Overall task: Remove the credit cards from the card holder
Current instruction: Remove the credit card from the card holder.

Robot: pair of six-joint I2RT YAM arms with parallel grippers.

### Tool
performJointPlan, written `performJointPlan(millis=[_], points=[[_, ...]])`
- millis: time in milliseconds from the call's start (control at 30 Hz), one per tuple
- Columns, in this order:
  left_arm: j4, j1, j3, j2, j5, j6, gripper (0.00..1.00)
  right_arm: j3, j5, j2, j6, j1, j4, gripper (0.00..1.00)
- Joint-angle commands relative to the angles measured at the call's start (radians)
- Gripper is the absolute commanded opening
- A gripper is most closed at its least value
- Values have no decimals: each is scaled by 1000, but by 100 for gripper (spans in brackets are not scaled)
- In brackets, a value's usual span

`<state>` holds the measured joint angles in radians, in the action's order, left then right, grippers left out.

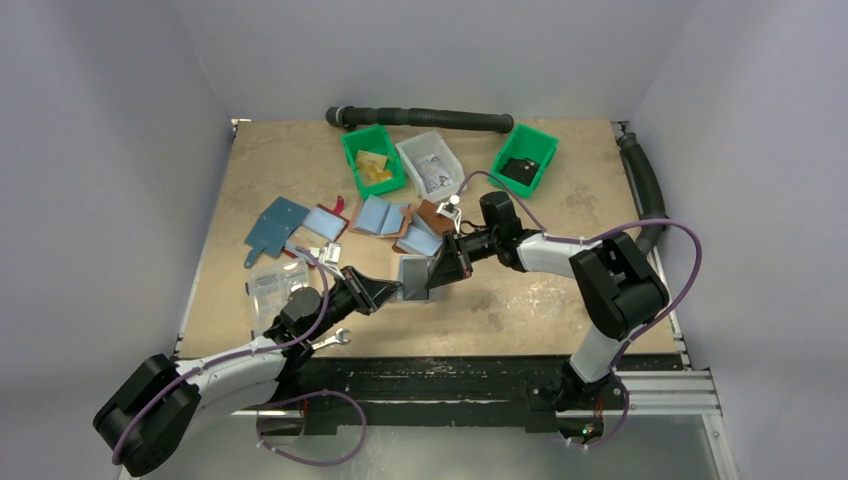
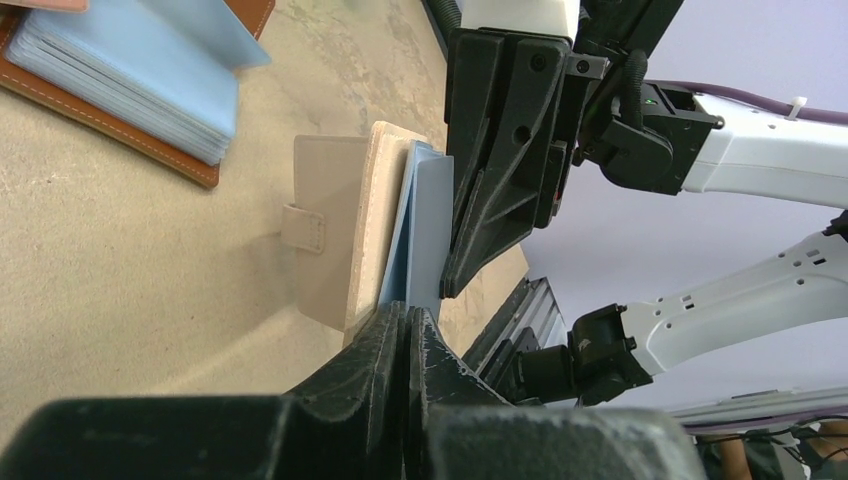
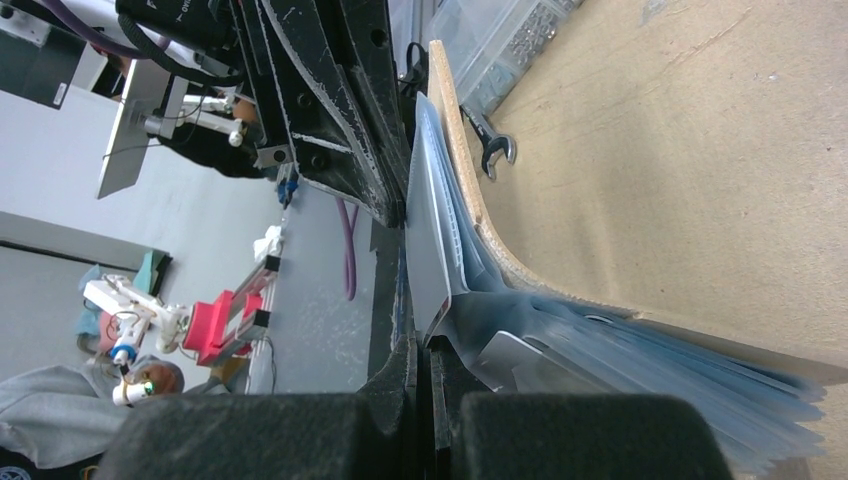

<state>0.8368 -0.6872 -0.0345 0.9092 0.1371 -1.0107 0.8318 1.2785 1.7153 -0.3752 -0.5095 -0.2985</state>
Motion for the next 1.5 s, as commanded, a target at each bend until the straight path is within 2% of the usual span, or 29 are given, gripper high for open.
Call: performJointPlan(millis=[0,333,367,467,500,700,900,967,1067,1200,1333,1467], points=[[64,11,12,-17,22,2,0,41,35,6,26,-3,-8,0],[82,18,26,-17,26,-14,0,47,37,6,39,-3,8,0],[77,19,22,-13,29,-14,4,47,37,6,39,-3,9,0],[68,20,9,9,42,-14,24,47,38,8,39,-2,10,0],[71,20,6,18,47,-15,26,47,37,8,39,-2,10,0],[62,21,0,26,42,-13,29,49,39,7,40,-3,12,0],[-190,39,-54,-119,5,67,33,52,42,7,49,-2,20,0],[-322,40,-92,-179,-24,108,41,53,42,8,54,-3,26,0],[-501,42,-135,-261,-95,153,60,56,44,9,59,-3,31,0],[-606,44,-145,-323,-134,171,77,59,46,10,64,-3,37,0],[-594,44,-142,-298,-103,172,79,58,48,12,65,-3,39,0],[-484,43,-130,-220,-21,158,79,59,51,12,67,-2,39,0]])
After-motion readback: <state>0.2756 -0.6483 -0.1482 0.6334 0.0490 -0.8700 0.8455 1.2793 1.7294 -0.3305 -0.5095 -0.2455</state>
